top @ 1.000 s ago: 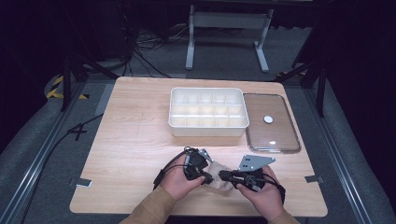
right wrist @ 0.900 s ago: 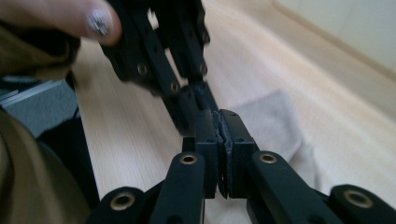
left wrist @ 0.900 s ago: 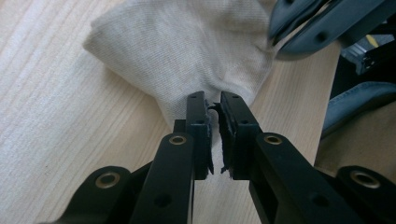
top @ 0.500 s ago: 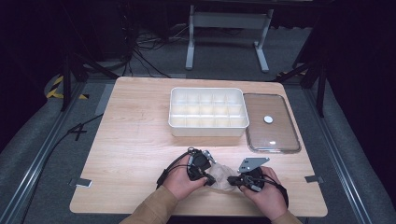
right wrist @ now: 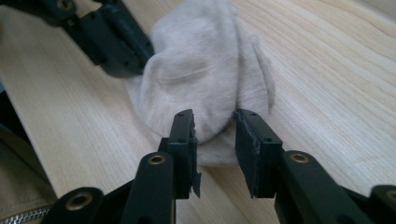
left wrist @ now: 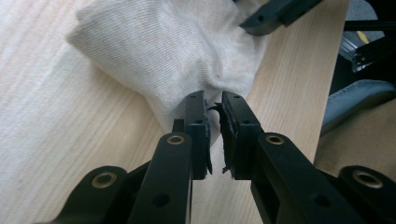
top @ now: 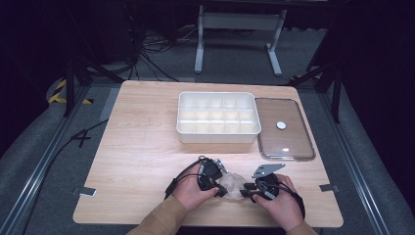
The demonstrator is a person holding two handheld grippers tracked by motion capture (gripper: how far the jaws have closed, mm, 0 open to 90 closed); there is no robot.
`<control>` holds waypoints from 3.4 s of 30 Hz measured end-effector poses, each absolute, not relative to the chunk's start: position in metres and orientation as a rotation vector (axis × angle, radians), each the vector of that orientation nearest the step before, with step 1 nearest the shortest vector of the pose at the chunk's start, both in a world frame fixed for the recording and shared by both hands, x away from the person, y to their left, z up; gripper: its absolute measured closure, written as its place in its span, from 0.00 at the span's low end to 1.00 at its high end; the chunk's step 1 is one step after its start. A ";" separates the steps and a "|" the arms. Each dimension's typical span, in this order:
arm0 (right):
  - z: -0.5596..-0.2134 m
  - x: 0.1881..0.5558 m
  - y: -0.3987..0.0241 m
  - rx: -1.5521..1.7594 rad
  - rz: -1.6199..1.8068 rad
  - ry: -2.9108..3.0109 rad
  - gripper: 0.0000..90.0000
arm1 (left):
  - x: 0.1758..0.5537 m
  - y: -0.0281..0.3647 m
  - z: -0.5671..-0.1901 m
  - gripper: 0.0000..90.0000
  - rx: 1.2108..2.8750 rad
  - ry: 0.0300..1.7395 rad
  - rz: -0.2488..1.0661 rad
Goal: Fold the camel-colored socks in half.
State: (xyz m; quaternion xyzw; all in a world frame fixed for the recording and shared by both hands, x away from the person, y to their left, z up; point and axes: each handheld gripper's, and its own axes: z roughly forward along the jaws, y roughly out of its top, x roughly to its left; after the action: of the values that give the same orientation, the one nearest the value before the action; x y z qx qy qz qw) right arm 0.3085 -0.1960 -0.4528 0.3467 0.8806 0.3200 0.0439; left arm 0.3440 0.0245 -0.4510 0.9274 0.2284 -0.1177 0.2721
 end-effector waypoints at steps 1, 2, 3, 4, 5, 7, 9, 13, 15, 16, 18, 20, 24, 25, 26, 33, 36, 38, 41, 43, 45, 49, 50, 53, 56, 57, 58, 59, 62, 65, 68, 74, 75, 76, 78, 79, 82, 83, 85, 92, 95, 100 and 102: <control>-0.453 0.309 -0.196 1.072 0.976 2.691 0.74 | 0.343 0.024 -0.451 0.90 2.494 0.621 -0.314; -0.453 0.309 -0.196 1.074 0.973 2.691 0.74 | 0.342 0.024 -0.451 0.90 2.494 0.621 -0.314; -0.453 0.310 -0.196 1.085 0.972 2.692 0.73 | 0.342 0.024 -0.451 0.89 2.495 0.618 -0.314; -0.453 0.310 -0.195 1.098 0.969 2.690 0.72 | 0.342 0.025 -0.450 0.89 2.498 0.608 -0.322; -0.454 0.310 -0.195 1.097 0.963 2.695 0.73 | 0.341 0.025 -0.450 0.89 2.494 0.614 -0.316; -0.454 0.310 -0.194 1.084 0.960 2.699 0.77 | 0.340 0.025 -0.449 0.87 2.485 0.618 -0.312; -0.452 0.310 -0.193 1.047 0.999 2.719 0.95 | 0.340 0.027 -0.447 0.87 2.483 0.606 -0.301; -0.443 0.309 -0.192 1.039 1.052 2.718 0.98 | 0.339 0.034 -0.440 0.85 2.426 0.607 -0.268; -0.439 0.310 -0.194 1.048 1.077 2.709 0.98 | 0.339 0.036 -0.436 0.84 2.403 0.591 -0.241; -0.436 0.310 -0.196 1.060 1.089 2.703 0.98 | 0.339 0.037 -0.434 0.84 2.399 0.579 -0.224; -0.433 0.311 -0.200 1.086 1.107 2.695 0.98 | 0.339 0.038 -0.431 0.83 2.379 0.568 -0.204; -0.431 0.311 -0.202 1.098 1.113 2.695 0.98 | 0.340 0.037 -0.428 0.82 2.348 0.548 -0.170; -0.427 0.311 -0.210 1.155 1.159 2.681 0.98 | 0.341 0.031 -0.426 0.83 2.379 0.502 -0.074; -0.427 0.311 -0.211 1.162 1.163 2.678 0.98 | 0.342 0.028 -0.428 0.84 2.402 0.489 -0.058; -0.427 0.312 -0.212 1.168 1.164 2.674 0.98 | 0.342 0.023 -0.431 0.85 2.430 0.480 -0.042; -0.434 0.314 -0.221 1.222 1.157 2.659 0.97 | 0.348 0.008 -0.440 0.87 2.467 0.447 -0.011; -0.435 0.314 -0.223 1.224 1.150 2.646 0.97 | 0.350 0.003 -0.444 0.87 2.482 0.449 -0.011; -0.434 0.314 -0.224 1.227 1.131 2.631 0.96 | 0.352 -0.002 -0.448 0.87 2.501 0.446 -0.010; -0.434 0.313 -0.226 1.221 1.111 2.606 0.93 | 0.354 -0.009 -0.453 0.88 2.521 0.439 -0.013; -0.433 0.311 -0.226 1.191 1.081 2.577 0.90 | 0.354 -0.012 -0.453 0.88 2.518 0.437 -0.016; -0.428 0.308 -0.225 1.140 1.104 2.539 0.89 | 0.353 -0.013 -0.453 0.88 2.519 0.457 -0.025; -0.424 0.303 -0.215 1.016 1.133 2.545 0.89 | 0.353 -0.015 -0.454 0.88 2.521 0.451 -0.009; -0.425 0.302 -0.212 1.004 1.127 2.559 0.88 | 0.353 -0.015 -0.453 0.88 2.525 0.451 -0.005; -0.436 0.304 -0.207 0.995 1.069 2.601 0.88 | 0.353 -0.014 -0.454 0.88 2.521 0.454 -0.009; -0.443 0.308 -0.212 1.006 1.025 2.604 0.87 | 0.353 -0.014 -0.453 0.88 2.521 0.455 -0.008; -0.444 0.309 -0.214 1.013 1.011 2.604 0.86 | 0.353 -0.014 -0.453 0.88 2.523 0.452 -0.007; -0.444 0.309 -0.214 1.013 1.011 2.604 0.86 | 0.353 -0.014 -0.453 0.88 2.523 0.452 -0.007; -0.446 0.311 -0.216 1.011 0.992 2.604 0.84 | 0.353 -0.014 -0.453 0.88 2.522 0.455 -0.006; -0.454 0.315 -0.219 0.964 0.931 2.622 0.76 | 0.353 -0.014 -0.453 0.88 2.518 0.468 -0.028; -0.456 0.316 -0.219 0.923 0.910 2.630 0.75 | 0.353 -0.013 -0.454 0.88 2.515 0.459 -0.032; -0.459 0.319 -0.222 0.909 0.936 2.645 0.75 | 0.353 -0.012 -0.453 0.86 2.506 0.459 -0.035; -0.459 0.319 -0.223 0.906 0.937 2.647 0.75 | 0.353 0.001 -0.443 0.84 2.473 0.478 -0.028; -0.458 0.318 -0.222 0.896 0.926 2.648 0.75 | 0.353 0.002 -0.441 0.84 2.471 0.480 -0.028; -0.458 0.318 -0.221 0.903 0.925 2.646 0.75 | 0.352 0.004 -0.440 0.84 2.462 0.483 -0.026; -0.455 0.317 -0.222 0.901 0.933 2.628 0.76 | 0.352 0.009 -0.436 0.84 2.446 0.488 -0.031; -0.454 0.317 -0.222 0.899 0.940 2.618 0.76 | 0.352 0.011 -0.435 0.83 2.443 0.491 -0.032; -0.447 0.316 -0.223 0.894 0.947 2.587 0.80 | 0.352 0.016 -0.432 0.83 2.440 0.497 -0.030; -0.443 0.315 -0.223 0.886 0.959 2.567 0.82 | 0.352 0.018 -0.432 0.83 2.441 0.502 -0.028; -0.438 0.313 -0.221 0.864 0.982 2.542 0.86 | 0.352 0.019 -0.432 0.83 2.442 0.508 -0.029; -0.444 0.312 -0.208 0.815 0.935 2.566 0.93 | 0.349 0.023 -0.432 0.83 2.457 0.525 -0.029; -0.449 0.315 -0.211 0.839 0.905 2.577 0.93 | 0.349 0.025 -0.432 0.83 2.461 0.526 -0.034; -0.454 0.319 -0.215 0.853 0.865 2.568 0.93 | 0.350 0.029 -0.433 0.83 2.448 0.548 -0.033; -0.452 0.317 -0.215 0.842 0.877 2.564 0.94 | 0.351 0.030 -0.433 0.83 2.457 0.547 -0.036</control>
State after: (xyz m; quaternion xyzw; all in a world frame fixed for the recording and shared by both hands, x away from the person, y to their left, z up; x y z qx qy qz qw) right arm 0.3174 -0.2146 -0.4518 0.2934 0.8931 0.3056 0.1515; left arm 0.3508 0.0301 -0.4328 0.9289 0.2067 -0.0136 0.3070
